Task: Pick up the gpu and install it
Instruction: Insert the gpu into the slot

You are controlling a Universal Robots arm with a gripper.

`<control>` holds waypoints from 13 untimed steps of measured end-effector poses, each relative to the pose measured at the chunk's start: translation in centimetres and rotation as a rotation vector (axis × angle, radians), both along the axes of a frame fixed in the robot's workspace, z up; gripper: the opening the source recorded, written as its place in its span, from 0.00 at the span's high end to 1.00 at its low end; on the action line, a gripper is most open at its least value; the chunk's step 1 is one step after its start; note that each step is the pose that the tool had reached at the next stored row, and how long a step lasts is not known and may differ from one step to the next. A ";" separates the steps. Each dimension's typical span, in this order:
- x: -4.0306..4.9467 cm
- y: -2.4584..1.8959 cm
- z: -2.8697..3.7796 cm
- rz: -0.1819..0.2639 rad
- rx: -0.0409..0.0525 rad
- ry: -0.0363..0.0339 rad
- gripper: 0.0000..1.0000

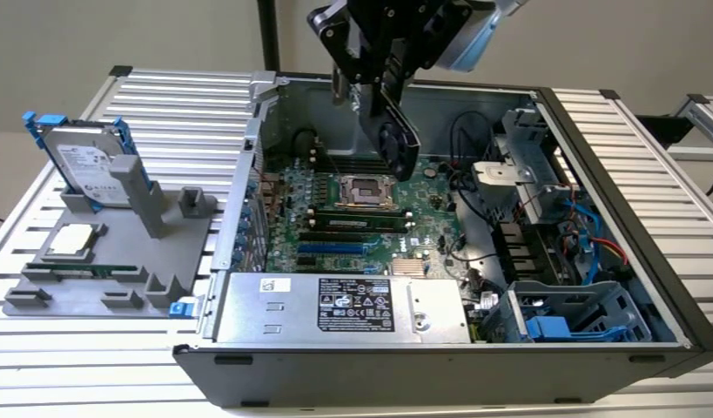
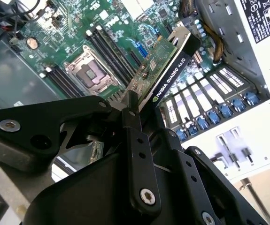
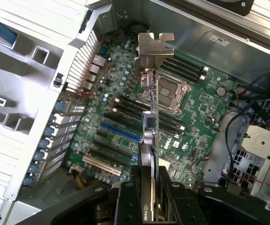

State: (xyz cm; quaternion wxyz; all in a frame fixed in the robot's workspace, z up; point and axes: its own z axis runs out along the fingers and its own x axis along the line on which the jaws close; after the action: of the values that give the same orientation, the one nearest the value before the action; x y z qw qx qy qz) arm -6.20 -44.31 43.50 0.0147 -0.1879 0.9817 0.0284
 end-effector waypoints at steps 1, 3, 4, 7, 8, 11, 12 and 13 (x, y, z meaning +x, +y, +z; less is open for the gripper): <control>0.00 0.00 0.00 0.004 0.0001 0.0000 1.00; 0.00 0.00 0.00 0.013 0.0000 0.0000 1.00; 0.00 0.00 0.00 0.018 0.0000 0.0000 1.00; 0.00 0.00 0.00 0.030 0.0000 0.0000 1.00; 0.00 0.00 0.00 0.034 0.0000 0.0000 1.00; 0.00 0.00 0.00 0.047 -0.0001 0.0000 1.00; 0.00 0.00 0.00 0.051 0.0000 0.0000 1.00; 0.00 0.00 0.00 0.055 0.0000 0.0000 1.00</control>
State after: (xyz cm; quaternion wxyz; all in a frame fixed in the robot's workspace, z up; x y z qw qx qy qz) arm -6.20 -44.31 43.50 0.0139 -0.2149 0.9761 0.0288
